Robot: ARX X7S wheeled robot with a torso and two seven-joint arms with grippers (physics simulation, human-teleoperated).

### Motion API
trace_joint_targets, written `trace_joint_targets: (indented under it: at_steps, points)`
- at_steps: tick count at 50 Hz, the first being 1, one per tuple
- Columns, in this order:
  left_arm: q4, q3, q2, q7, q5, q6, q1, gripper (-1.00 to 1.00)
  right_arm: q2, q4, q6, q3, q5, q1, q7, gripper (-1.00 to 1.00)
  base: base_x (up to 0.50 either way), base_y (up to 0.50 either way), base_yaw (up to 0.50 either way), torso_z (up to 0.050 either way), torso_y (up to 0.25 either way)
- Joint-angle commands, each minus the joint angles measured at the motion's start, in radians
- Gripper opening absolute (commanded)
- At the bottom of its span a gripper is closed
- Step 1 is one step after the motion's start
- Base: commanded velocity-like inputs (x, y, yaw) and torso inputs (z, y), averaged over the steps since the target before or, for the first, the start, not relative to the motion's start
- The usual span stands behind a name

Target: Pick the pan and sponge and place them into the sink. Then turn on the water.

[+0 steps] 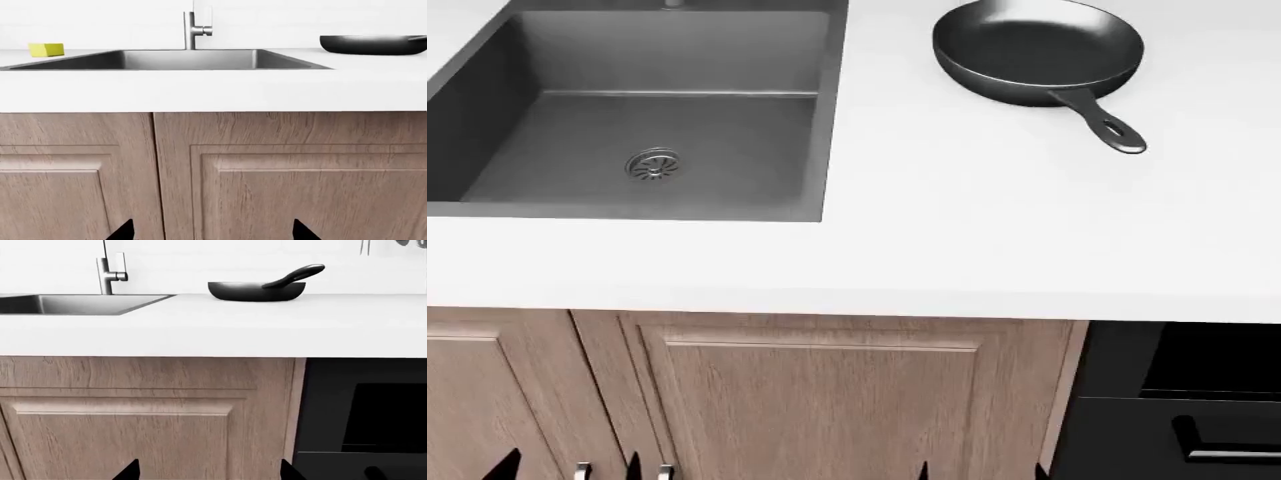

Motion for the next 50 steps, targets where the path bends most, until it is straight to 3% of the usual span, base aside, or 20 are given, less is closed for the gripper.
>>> trace_joint_targets:
  at_steps: [1,11,33,50]
  points:
    - [-0.012,0.027,-0.014,-0.032,-0.008,-0.006,-0.013,1.00,0.019,0.003,-0.003,-0.021,0.016,0.002,0.026,1.00,0.00,0.00,0.00,0.000,0.000]
    - [-0.010,0.037,-0.028,-0.047,-0.024,-0.006,-0.010,1.00,0.030,0.008,0.024,-0.031,0.018,0.008,0.056,1.00,0.00,-0.01,0.00,0.000,0.000]
    - [-0.026,0.070,-0.046,-0.090,-0.031,-0.015,-0.030,1.00,0.058,-0.002,0.024,-0.066,0.018,0.002,0.093,1.00,0.04,-0.49,0.00,0.000,0.000]
    - [-0.027,0.083,-0.061,-0.107,-0.055,-0.008,-0.031,1.00,0.073,-0.002,0.020,-0.083,0.023,0.003,0.118,1.00,0.04,-0.06,0.00,0.050,0.000]
